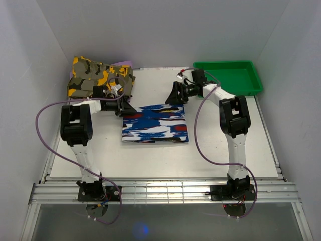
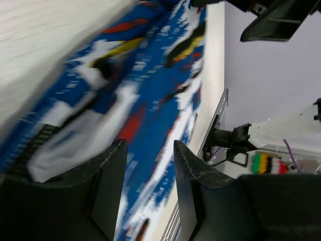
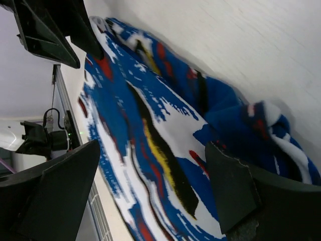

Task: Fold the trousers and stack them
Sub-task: Fold the trousers

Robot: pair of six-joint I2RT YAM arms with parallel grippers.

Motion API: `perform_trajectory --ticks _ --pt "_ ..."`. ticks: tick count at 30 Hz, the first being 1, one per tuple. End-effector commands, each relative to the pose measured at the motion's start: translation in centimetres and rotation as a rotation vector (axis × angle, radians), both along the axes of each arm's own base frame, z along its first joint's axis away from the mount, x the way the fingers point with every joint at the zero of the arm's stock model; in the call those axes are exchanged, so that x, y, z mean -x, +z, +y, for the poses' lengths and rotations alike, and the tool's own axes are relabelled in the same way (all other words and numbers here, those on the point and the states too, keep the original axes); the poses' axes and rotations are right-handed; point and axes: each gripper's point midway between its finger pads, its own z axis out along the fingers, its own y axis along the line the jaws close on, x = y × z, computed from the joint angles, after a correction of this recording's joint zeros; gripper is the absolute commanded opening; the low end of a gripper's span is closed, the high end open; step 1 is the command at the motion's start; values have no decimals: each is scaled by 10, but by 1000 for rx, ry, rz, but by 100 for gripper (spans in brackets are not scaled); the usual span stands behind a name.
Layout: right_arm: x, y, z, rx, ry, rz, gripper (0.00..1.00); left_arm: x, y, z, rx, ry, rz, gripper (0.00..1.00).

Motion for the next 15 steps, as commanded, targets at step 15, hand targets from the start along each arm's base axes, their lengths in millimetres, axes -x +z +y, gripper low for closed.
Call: perform_trajectory --ticks 15 --pt "-67 23 -23 120 -92 -250 93 -56 -14 37 -129 64 -124 66"
